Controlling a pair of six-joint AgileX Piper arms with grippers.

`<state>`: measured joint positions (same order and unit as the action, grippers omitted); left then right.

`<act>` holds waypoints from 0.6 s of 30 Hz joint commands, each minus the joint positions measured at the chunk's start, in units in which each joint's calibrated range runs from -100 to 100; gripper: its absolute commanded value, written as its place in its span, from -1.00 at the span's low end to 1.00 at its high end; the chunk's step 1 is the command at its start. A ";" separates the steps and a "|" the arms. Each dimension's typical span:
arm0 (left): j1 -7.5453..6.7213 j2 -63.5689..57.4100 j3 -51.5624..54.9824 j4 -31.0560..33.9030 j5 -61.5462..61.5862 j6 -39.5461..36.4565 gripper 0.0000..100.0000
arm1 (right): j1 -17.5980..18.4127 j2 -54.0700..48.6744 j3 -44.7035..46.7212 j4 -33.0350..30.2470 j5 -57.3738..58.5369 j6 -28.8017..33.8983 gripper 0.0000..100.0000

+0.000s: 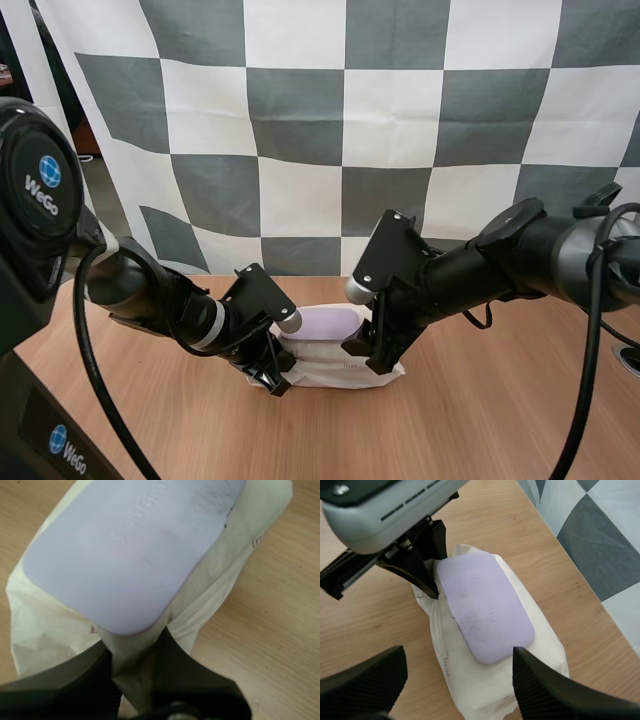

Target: Open the wet wipes lid

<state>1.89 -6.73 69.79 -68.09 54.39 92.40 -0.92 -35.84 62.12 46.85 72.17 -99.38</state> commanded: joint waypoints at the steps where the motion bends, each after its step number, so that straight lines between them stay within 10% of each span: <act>1: 0.04 0.05 0.03 0.02 1.04 0.88 -1.00 | 0.98 1.92 -0.05 -0.02 -4.27 -0.62 1.00; 18: 0.04 0.17 0.03 0.02 1.39 0.88 -1.00 | 9.16 10.00 -0.05 -0.02 -30.33 -0.62 1.00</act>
<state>1.89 -6.58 69.79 -68.09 56.01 92.40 8.23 -26.16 62.12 46.85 42.32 -100.00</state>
